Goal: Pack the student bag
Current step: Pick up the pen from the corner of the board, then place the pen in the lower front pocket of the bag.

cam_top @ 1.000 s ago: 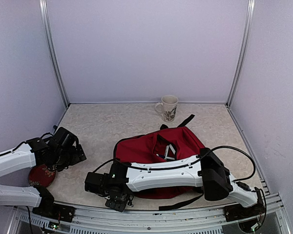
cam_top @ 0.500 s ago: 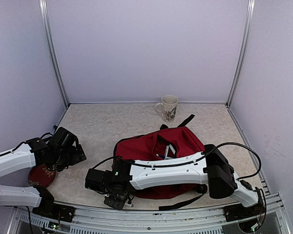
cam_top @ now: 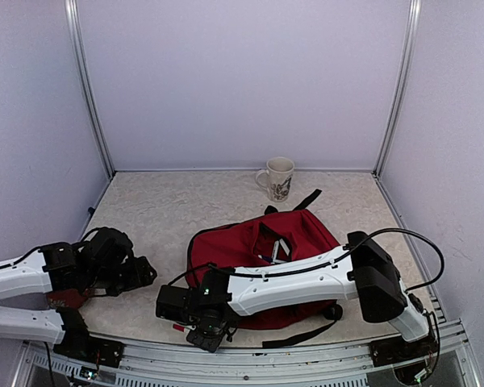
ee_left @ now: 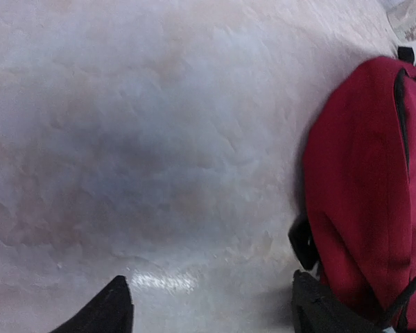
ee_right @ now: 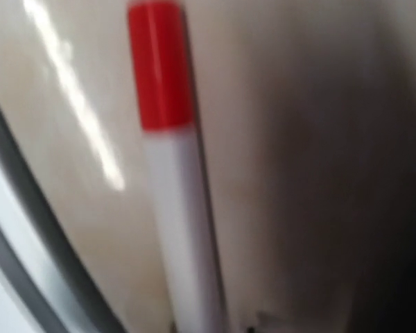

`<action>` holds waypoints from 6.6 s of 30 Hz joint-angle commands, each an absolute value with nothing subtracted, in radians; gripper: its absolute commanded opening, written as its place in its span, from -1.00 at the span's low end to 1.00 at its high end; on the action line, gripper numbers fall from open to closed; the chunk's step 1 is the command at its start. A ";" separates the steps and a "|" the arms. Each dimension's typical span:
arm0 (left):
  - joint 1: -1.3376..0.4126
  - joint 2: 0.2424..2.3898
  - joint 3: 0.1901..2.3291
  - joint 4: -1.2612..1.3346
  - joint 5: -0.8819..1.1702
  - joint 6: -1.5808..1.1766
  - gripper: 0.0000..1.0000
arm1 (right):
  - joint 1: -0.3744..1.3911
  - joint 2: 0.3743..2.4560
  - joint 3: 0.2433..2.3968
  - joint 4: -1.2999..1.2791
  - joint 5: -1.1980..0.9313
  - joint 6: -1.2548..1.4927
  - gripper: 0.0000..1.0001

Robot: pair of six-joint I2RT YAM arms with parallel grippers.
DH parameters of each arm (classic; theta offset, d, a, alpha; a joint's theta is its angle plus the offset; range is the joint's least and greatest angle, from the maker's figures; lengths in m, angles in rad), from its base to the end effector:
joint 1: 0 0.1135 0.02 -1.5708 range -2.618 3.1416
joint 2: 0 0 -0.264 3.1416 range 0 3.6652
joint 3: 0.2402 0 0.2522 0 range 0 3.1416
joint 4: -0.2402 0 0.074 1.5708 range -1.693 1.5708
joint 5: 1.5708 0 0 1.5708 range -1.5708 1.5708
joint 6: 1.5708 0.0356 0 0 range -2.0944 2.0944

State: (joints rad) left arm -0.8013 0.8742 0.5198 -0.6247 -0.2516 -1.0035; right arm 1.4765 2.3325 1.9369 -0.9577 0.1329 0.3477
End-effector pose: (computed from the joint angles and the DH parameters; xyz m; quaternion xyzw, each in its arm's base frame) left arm 0.1189 -0.1100 0.1972 -0.1322 0.9405 -0.1526 0.2734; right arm 0.0494 0.4724 0.1588 -0.5245 0.8419 0.0452 0.1185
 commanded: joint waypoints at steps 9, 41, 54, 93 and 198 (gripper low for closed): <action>-1.220 0.886 0.420 -0.640 -0.180 -1.272 -0.25 | 1.498 2.226 1.758 -0.825 0.075 0.428 -0.50; -1.186 0.860 0.315 -0.578 -0.128 -1.271 -0.51 | 1.502 2.337 1.847 -0.976 0.203 0.431 -1.00; -1.177 0.880 0.321 -0.576 -0.126 -1.246 -0.50 | 1.512 2.208 1.706 -0.857 0.098 0.452 -1.00; -1.173 0.898 0.329 -0.577 -0.144 -1.228 -0.48 | 1.577 2.330 1.781 -1.052 0.140 0.520 -0.66; -1.069 0.903 0.455 -0.633 -0.206 -1.109 -0.36 | 1.072 1.621 1.183 -0.785 0.276 0.632 -0.61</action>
